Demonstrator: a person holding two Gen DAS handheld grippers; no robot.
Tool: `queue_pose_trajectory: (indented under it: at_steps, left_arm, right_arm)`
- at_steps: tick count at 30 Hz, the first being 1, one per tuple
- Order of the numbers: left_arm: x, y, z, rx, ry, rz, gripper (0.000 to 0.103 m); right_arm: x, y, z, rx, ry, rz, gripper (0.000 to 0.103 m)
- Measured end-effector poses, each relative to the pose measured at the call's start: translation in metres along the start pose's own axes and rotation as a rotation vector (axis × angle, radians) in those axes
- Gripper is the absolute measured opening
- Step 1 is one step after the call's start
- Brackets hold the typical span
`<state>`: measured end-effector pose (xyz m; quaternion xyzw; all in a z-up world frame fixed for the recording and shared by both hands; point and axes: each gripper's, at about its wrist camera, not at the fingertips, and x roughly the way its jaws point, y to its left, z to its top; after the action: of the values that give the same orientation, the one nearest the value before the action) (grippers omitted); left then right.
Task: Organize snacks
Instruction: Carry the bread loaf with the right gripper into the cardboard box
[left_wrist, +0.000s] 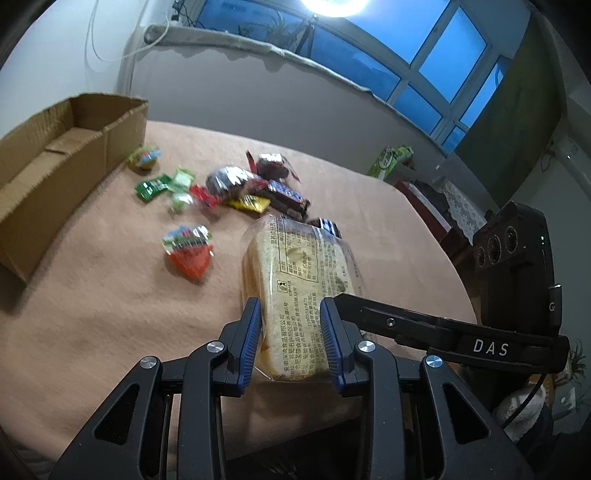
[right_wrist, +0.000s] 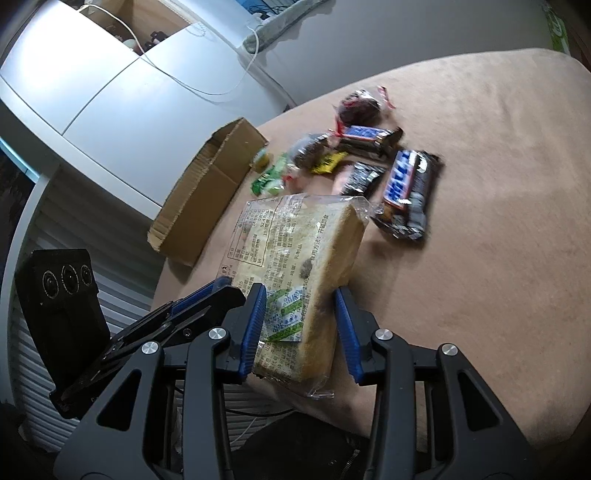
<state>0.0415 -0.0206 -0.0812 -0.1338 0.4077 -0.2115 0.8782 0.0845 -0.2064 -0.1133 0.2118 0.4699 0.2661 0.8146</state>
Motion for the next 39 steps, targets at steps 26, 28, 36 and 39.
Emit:
queue_pose_trajectory:
  at_steps: [26,28,36,39]
  left_arm:
    - [-0.071,0.085,0.067,-0.055,-0.247,0.179,0.031]
    - [-0.073,0.095,0.072,-0.067,-0.252,0.188,0.031]
    - [-0.075,0.129,0.085,-0.111,-0.274,0.246,0.031]
    - [-0.076,0.143,0.089,-0.123,-0.276,0.268,0.031]
  right_arm:
    - [0.073,0.130,0.084,-0.254,0.021,0.114,0.040]
    - [0.083,0.138,0.089,-0.273,0.030,0.118,0.040]
    - [0.125,0.166,0.108,-0.320,0.057,0.132,0.040]
    - [0.141,0.174,0.114,-0.329,0.080,0.144,0.040]
